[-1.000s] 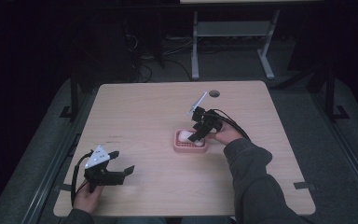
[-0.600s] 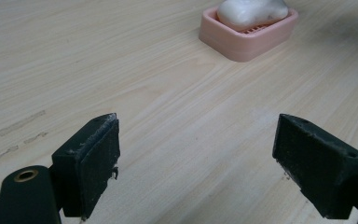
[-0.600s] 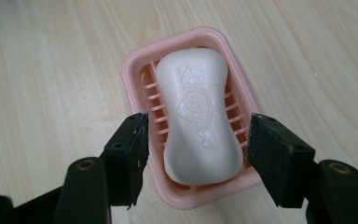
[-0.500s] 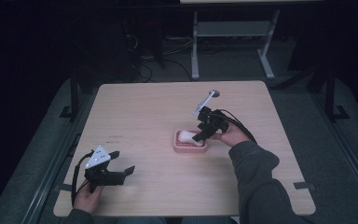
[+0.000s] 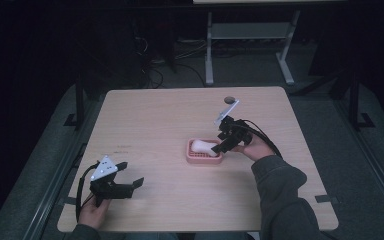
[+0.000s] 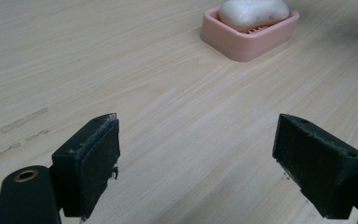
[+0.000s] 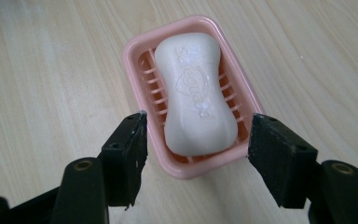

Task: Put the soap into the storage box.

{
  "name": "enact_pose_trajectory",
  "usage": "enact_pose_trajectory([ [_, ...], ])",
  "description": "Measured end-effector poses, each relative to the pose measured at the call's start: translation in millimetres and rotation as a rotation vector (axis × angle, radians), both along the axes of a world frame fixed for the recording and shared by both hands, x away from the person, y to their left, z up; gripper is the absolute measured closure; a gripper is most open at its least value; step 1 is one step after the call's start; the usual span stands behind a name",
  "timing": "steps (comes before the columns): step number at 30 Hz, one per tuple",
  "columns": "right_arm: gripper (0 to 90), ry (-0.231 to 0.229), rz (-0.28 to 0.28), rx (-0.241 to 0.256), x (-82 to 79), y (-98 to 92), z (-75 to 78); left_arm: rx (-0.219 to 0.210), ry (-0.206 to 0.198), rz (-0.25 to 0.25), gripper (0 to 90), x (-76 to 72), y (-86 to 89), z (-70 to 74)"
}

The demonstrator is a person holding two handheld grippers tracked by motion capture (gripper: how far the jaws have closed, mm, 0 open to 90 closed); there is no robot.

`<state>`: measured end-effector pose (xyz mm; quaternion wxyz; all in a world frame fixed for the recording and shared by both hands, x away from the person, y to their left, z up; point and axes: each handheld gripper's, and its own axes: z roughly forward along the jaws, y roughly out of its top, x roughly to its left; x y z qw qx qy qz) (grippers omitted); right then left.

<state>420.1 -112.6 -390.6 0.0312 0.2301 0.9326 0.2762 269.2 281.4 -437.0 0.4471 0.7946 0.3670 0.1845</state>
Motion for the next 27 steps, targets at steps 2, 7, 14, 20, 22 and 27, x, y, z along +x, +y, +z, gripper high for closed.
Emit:
enact_pose_trajectory([
  [2, 36.4, -0.003, -0.002, 0.000, -1.2, -2.5, 1.2, -0.001, 0.001, 0.001, 14.5, 0.1, -0.3, 0.0],
  [7, 36.4, -0.012, -0.011, 0.012, -4.4, -7.5, 6.3, -0.007, 0.001, 0.006, 14.4, 0.7, 1.1, 0.2],
  [14, 36.5, -0.019, -0.018, 0.011, -9.0, -13.5, 7.9, -0.004, 0.003, 0.002, 14.4, 0.8, 0.0, -0.7],
  [20, 36.2, -0.005, -0.029, 0.036, -10.6, -18.9, 4.0, -0.007, 0.005, 0.008, 14.5, 0.8, 0.8, -0.9],
  [22, 36.1, -0.007, -0.033, 0.037, -12.1, -20.4, 3.7, -0.005, 0.006, 0.008, 14.4, 0.9, 0.6, -1.1],
  [27, 36.0, -0.006, -0.039, 0.037, -13.7, -23.5, 3.3, -0.006, 0.004, 0.008, 14.4, 1.1, 0.9, -0.9],
])
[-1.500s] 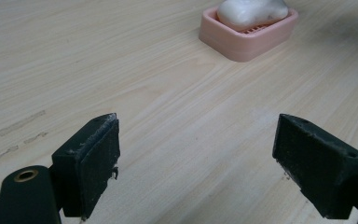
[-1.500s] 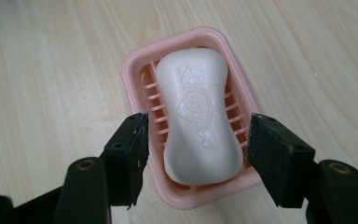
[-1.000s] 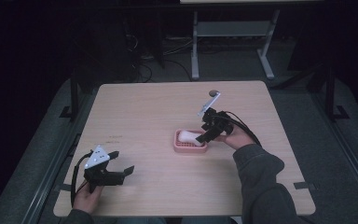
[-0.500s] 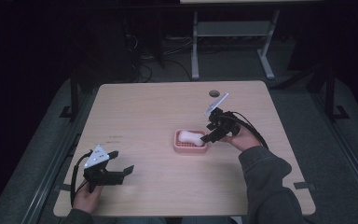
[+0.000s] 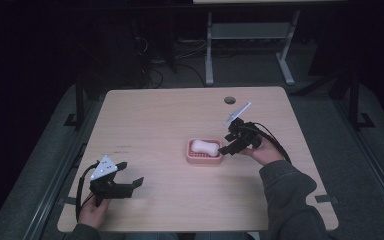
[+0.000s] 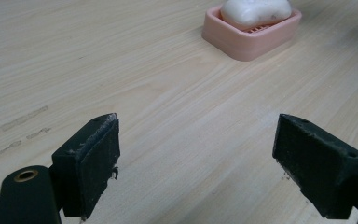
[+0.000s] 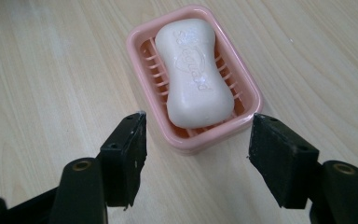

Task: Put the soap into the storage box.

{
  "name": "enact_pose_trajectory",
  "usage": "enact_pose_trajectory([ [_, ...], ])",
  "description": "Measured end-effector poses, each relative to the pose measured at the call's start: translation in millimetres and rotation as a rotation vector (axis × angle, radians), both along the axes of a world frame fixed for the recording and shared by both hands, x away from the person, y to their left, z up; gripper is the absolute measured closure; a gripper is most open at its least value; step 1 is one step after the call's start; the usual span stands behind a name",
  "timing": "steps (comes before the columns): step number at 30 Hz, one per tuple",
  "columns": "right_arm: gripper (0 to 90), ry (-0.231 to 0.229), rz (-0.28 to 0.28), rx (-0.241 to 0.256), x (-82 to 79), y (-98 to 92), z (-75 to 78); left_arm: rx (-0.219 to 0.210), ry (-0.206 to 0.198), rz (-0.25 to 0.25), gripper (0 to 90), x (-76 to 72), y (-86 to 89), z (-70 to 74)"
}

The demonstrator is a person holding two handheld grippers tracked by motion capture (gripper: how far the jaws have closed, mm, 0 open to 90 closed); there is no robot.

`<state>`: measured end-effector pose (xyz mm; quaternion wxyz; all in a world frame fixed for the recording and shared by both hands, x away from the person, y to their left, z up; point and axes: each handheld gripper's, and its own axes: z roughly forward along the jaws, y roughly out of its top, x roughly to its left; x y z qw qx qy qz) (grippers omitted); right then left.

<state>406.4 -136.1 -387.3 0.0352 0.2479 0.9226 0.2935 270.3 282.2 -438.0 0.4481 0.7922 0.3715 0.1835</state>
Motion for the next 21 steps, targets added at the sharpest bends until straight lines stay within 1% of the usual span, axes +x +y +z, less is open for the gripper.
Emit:
enact_pose_trajectory([
  [4, 35.8, 0.000, -0.005, -0.002, -2.5, -1.7, 2.5, 0.000, 0.002, 0.000, 14.4, -0.4, -0.3, -0.1],
  [8, 35.4, -0.003, -0.011, 0.008, -6.0, -5.8, 4.7, 0.003, 0.003, -0.001, 14.5, -0.3, 0.0, -0.2],
  [9, 35.5, -0.013, -0.014, 0.014, -8.4, -8.6, 3.8, 0.002, 0.001, 0.000, 14.5, -0.3, 0.4, -0.1],
  [12, 35.5, -0.011, -0.023, 0.014, -9.9, -11.9, 1.8, 0.004, 0.002, 0.000, 14.5, -0.4, 0.5, -0.3],
  [16, 35.4, -0.008, -0.030, 0.023, -13.7, -17.5, -0.7, 0.004, 0.006, -0.001, 14.5, -0.3, -0.1, -0.7],
  [17, 35.4, -0.006, -0.040, 0.030, -15.5, -20.3, -1.5, 0.007, 0.007, -0.002, 14.4, -0.3, -0.6, -1.0],
  [21, 35.1, -0.006, -0.047, 0.030, -17.7, -23.6, -2.7, 0.008, 0.007, -0.004, 14.4, 0.0, -0.2, -1.1],
])
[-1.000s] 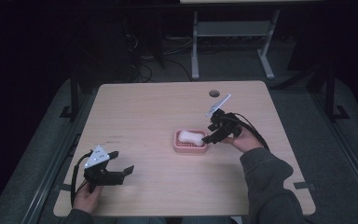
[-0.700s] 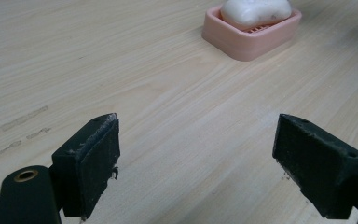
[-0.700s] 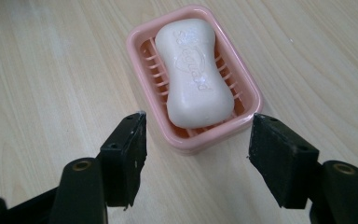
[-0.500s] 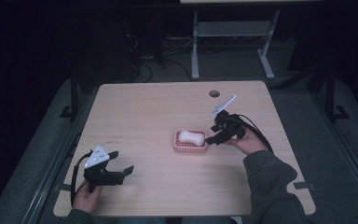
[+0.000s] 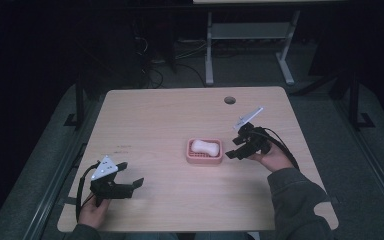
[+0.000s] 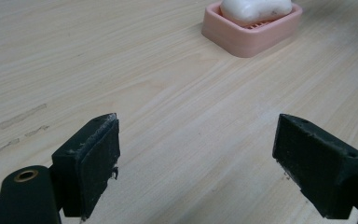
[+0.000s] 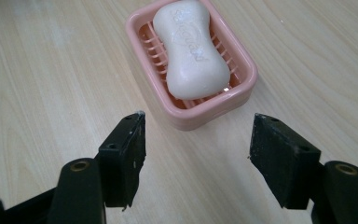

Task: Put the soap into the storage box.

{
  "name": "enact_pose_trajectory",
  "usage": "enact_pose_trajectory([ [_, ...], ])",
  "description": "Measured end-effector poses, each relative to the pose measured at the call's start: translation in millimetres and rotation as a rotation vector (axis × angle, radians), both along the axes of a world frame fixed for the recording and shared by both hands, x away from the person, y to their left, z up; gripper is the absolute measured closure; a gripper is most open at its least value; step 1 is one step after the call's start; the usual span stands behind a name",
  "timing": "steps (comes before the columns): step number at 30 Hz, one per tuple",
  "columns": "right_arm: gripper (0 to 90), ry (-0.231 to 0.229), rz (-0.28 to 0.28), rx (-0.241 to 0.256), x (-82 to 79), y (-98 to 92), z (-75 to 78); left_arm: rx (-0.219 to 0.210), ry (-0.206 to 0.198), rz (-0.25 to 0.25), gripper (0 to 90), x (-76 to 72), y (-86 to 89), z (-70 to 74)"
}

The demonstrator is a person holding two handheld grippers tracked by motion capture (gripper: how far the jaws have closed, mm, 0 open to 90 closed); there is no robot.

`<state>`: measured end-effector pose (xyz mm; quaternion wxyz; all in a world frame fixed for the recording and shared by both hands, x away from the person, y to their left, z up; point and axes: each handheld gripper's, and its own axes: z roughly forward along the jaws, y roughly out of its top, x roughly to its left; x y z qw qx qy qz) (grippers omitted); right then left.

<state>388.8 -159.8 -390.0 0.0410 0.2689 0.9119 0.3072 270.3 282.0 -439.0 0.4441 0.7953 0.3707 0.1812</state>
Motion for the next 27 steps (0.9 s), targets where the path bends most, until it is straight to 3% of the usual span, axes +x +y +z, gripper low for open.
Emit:
enact_pose_trajectory([
  [7, 34.6, 0.020, -0.018, 0.000, -6.3, -6.8, -1.3, 0.006, 0.000, 0.001, 14.4, -0.7, 1.0, 0.3],
  [16, 34.5, 0.007, -0.029, 0.008, -14.7, -16.9, -2.7, 0.005, 0.002, -0.001, 14.5, -1.1, -0.9, -0.9],
  [21, 34.6, 0.030, -0.040, 0.009, -18.0, -23.1, -7.1, 0.013, 0.004, -0.006, 14.5, -0.9, -1.6, -0.5],
  [27, 34.7, 0.027, -0.055, 0.035, -26.2, -30.1, -9.7, 0.020, 0.007, -0.015, 14.5, -1.0, -2.8, -0.9],
])
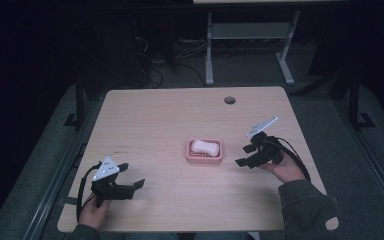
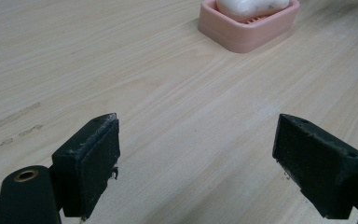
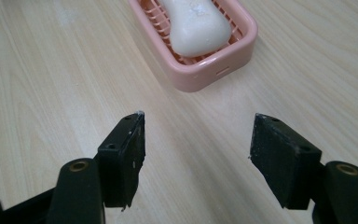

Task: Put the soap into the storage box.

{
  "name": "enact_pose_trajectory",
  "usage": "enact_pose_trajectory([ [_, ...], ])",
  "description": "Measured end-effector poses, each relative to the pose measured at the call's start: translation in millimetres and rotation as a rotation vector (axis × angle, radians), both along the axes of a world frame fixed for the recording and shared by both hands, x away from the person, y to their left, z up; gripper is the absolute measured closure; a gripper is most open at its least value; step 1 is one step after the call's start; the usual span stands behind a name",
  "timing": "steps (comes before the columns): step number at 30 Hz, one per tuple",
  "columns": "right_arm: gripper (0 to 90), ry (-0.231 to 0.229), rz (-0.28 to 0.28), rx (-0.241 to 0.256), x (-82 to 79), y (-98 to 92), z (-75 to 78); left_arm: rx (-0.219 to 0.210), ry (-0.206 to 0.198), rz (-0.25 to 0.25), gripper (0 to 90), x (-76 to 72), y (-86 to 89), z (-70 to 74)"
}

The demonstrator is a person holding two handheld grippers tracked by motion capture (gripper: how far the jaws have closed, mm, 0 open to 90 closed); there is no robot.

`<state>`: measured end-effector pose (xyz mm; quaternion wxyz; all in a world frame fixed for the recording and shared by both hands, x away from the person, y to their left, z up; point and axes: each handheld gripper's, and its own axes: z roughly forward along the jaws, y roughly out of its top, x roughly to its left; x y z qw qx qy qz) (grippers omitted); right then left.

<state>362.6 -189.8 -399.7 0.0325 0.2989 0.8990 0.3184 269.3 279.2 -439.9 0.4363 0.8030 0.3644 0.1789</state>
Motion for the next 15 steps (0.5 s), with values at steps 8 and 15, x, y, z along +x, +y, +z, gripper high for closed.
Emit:
enact_pose_trajectory([
  [8, 34.4, 0.005, -0.020, 0.004, -6.6, -8.5, -4.8, 0.006, -0.004, -0.002, 14.4, -0.6, -0.5, -0.3],
  [15, 34.3, 0.002, -0.028, 0.013, -16.6, -15.2, -10.3, 0.005, -0.002, 0.002, 14.5, -1.3, -0.1, 0.3],
])
